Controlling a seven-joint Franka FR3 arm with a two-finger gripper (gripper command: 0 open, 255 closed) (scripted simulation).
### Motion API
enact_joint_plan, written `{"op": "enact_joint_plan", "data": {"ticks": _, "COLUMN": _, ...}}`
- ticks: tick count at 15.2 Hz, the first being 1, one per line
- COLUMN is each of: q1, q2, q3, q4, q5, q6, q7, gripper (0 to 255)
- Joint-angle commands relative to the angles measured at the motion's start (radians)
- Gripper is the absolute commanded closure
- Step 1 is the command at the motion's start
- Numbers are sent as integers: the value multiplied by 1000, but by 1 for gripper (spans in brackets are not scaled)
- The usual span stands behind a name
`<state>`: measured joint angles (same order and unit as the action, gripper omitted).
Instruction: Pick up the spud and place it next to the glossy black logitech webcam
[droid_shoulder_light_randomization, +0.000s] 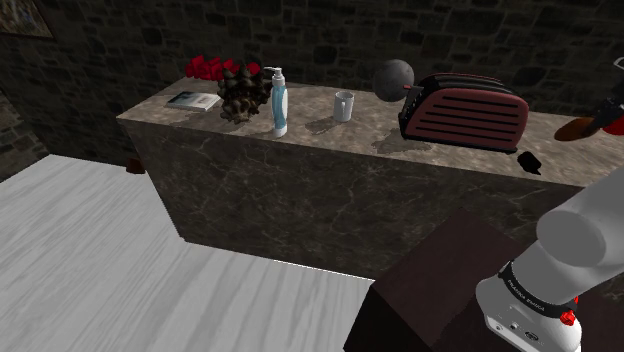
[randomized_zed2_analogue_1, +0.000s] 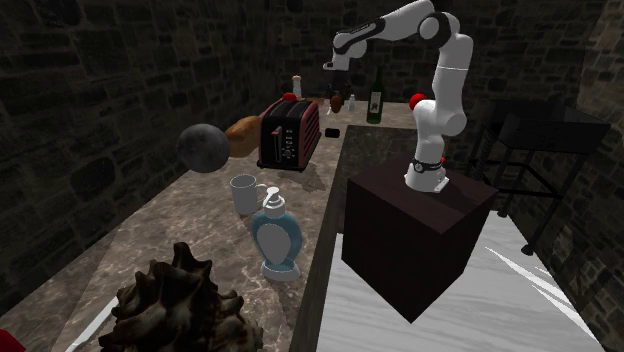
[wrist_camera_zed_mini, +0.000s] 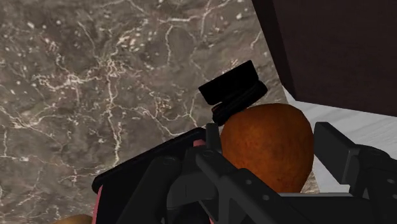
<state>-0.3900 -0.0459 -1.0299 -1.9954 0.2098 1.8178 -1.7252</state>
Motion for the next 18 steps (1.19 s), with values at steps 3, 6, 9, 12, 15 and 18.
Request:
{"op": "enact_joint_plan", "data": {"ticks": 3, "q1": -80, "q2": 187, "q3": -62, "q4": 117, "q5": 138, "q6": -73, "q7": -184, "gripper": 255}}
{"op": "enact_joint_plan", "data": {"ticks": 6, "q1": -183, "q2": 307, "q3": -51, "q4": 197, "q5": 223, "q6": -121, "q7": -286, "gripper": 255}}
{"op": "enact_joint_plan", "data": {"ticks": 9, "q1": -191, "q2": 320, "q3": -39, "q4": 169, "q5": 236, "q6": -88, "q7": -301, "gripper": 255}}
{"op": "enact_joint_plan", "data": {"ticks": 12, "q1": -197, "q2": 337, "q3": -31, "q4": 144, "q5": 253, "q6": -57, "q7": -318, "gripper": 255}}
{"op": "enact_joint_plan", "data": {"ticks": 15, "q1": -205, "q2": 356, "q3": -21, "q4": 120, "q5": 272, "q6": -28, "q7": -336, "gripper": 255}}
{"op": "enact_joint_plan", "data": {"ticks": 18, "q1": -214, "q2": 377, "q3": -10, "q4": 100, "q5": 293, "q6": 1, "q7": -355, "gripper": 255}}
